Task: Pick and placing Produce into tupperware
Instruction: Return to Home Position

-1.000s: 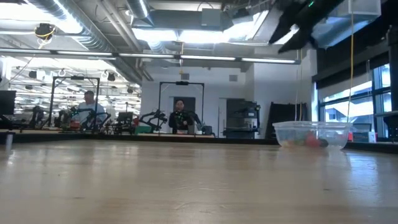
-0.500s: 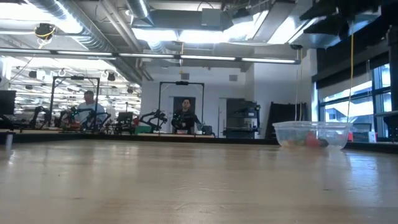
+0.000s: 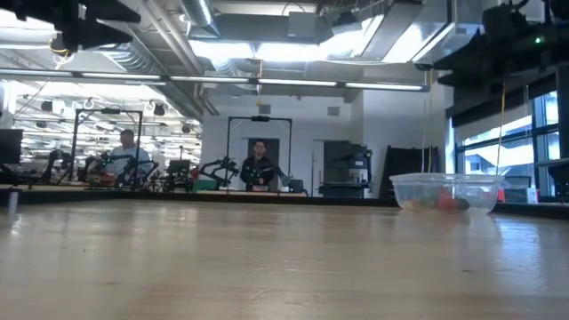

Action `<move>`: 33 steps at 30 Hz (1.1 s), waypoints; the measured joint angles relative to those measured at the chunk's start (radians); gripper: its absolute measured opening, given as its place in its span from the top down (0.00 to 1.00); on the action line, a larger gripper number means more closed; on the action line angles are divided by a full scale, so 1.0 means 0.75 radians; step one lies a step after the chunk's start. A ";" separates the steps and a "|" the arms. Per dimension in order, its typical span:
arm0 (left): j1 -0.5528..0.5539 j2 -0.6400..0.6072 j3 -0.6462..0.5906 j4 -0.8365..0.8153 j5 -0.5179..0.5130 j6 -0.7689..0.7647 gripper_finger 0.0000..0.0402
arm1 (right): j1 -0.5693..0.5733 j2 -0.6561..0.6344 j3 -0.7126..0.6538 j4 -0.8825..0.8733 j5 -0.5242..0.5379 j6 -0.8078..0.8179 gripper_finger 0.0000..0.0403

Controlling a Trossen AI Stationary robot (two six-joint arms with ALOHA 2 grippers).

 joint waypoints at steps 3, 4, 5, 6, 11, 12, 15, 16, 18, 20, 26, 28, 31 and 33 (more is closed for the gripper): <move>0.069 -0.046 -0.099 0.154 -0.003 0.105 0.19 | 0.000 -0.042 -0.040 0.001 0.012 -0.021 0.41; 0.096 -0.059 -0.132 0.189 -0.003 0.120 0.19 | 0.000 -0.055 -0.048 0.002 0.013 -0.027 0.41; 0.122 -0.072 -0.159 0.208 0.001 0.125 0.19 | 0.000 -0.066 -0.055 0.008 0.014 -0.029 0.41; 0.147 -0.082 -0.180 0.212 0.016 0.125 0.19 | 0.000 -0.074 -0.063 0.016 0.016 -0.031 0.41; 0.277 -0.091 -0.290 0.229 0.173 0.053 0.19 | 0.000 -0.124 -0.133 0.070 0.018 -0.059 0.41; 0.302 -0.090 -0.310 0.249 0.190 0.042 0.19 | 0.000 -0.134 -0.155 0.085 0.018 -0.058 0.41; 0.374 -0.090 -0.366 0.317 0.185 0.041 0.19 | 0.000 -0.157 -0.223 0.155 0.039 -0.052 0.41; 0.402 -0.090 -0.377 0.333 0.183 0.043 0.19 | 0.000 -0.163 -0.244 0.175 0.061 -0.047 0.41; 0.460 -0.091 -0.392 0.348 0.178 0.045 0.19 | -0.001 -0.175 -0.279 0.208 0.110 -0.036 0.41; 0.521 -0.090 -0.415 0.347 0.183 0.037 0.19 | -0.001 -0.186 -0.312 0.242 0.137 -0.033 0.41; 0.691 -0.089 -0.502 0.347 0.289 -0.050 0.19 | -0.001 -0.205 -0.353 0.273 0.140 -0.026 0.41; 0.737 -0.089 -0.538 0.364 0.355 -0.065 0.19 | -0.001 -0.205 -0.353 0.273 0.141 -0.031 0.41; 0.793 -0.083 -0.559 0.431 0.471 -0.061 0.19 | -0.001 -0.205 -0.353 0.251 0.141 -0.025 0.41; 0.827 -0.083 -0.561 0.435 0.530 -0.055 0.19 | -0.001 -0.205 -0.353 0.252 0.141 -0.025 0.41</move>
